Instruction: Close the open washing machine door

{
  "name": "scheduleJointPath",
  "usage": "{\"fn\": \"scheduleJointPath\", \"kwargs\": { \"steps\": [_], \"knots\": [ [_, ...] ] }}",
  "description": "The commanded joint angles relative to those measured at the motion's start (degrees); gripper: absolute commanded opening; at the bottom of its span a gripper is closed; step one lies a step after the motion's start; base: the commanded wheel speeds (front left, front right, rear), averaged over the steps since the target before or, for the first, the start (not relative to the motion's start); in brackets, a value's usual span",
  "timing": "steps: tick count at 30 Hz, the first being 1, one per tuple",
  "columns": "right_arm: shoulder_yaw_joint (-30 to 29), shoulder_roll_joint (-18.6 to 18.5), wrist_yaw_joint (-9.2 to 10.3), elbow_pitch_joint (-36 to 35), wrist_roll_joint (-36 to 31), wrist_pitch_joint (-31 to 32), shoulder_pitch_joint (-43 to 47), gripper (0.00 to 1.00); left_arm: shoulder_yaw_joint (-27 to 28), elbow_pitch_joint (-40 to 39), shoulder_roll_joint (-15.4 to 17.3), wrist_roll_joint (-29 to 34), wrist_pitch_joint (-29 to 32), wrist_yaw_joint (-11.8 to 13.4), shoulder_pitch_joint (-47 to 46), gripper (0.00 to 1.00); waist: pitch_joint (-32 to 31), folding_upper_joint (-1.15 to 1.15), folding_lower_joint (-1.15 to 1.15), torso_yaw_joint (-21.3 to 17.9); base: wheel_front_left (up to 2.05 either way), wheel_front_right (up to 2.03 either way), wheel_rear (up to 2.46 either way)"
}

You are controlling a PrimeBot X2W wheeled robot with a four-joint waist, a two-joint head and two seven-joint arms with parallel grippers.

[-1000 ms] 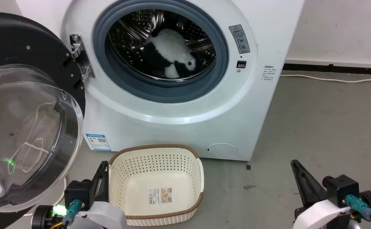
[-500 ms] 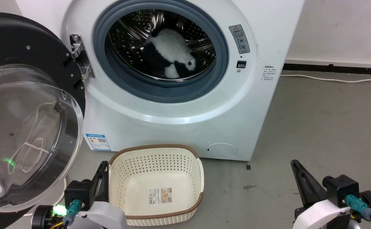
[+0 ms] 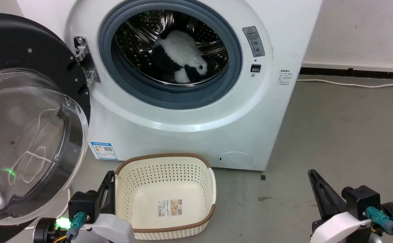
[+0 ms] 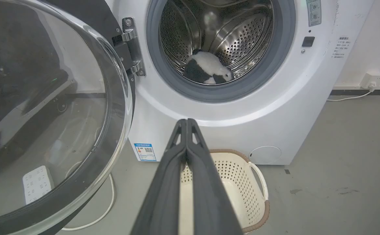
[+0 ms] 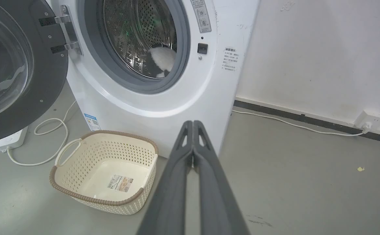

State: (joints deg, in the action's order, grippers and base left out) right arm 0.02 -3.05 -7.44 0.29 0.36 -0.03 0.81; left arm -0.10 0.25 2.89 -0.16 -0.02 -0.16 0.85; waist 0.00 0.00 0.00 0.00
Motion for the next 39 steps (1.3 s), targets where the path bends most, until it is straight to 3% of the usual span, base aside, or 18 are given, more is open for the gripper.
{"fn": "scheduleJointPath", "kwargs": {
  "steps": [1, 10, 11, 27, 39],
  "knots": [
    [-0.02, 0.17, -0.05, -0.29, -0.36, 0.03, -0.81, 0.00, 0.10, -0.25, -0.02, 0.16, 0.02, 0.16, -0.85, 0.00, 0.00, 0.00, 0.00, 0.00, 0.00, 0.00, 0.00],
    [-0.02, 0.17, -0.05, -0.29, -0.36, 0.03, -0.81, 0.00, 0.10, -0.25, -0.02, 0.16, 0.02, 0.16, -0.85, 0.00, 0.00, 0.00, 0.00, 0.00, 0.00, 0.00, 0.00],
    [0.00, 0.00, 0.00, 0.00, 0.01, 0.00, 0.00, 1.00, 0.00, 0.00, 0.00, 0.00, -0.01, 0.00, 0.00, 1.00, 0.00, 0.00, 0.00, 0.00, 0.00, 0.00, 0.00],
    [-0.58, 0.02, 0.00, 0.40, 1.21, -1.57, 0.28, 1.00, -0.90, -0.31, 0.07, -0.07, -1.57, -0.04, 0.20, 1.00, -0.09, 0.00, 0.00, 0.57, 0.00, 0.00, 0.00],
    [0.18, 0.03, -0.01, 1.11, 2.29, -3.00, 0.84, 1.00, -1.32, -0.47, 0.15, -0.55, -3.00, -0.24, 0.75, 1.00, -0.60, 0.00, 0.00, 3.55, 0.00, 0.00, 0.00]
  ]
}}
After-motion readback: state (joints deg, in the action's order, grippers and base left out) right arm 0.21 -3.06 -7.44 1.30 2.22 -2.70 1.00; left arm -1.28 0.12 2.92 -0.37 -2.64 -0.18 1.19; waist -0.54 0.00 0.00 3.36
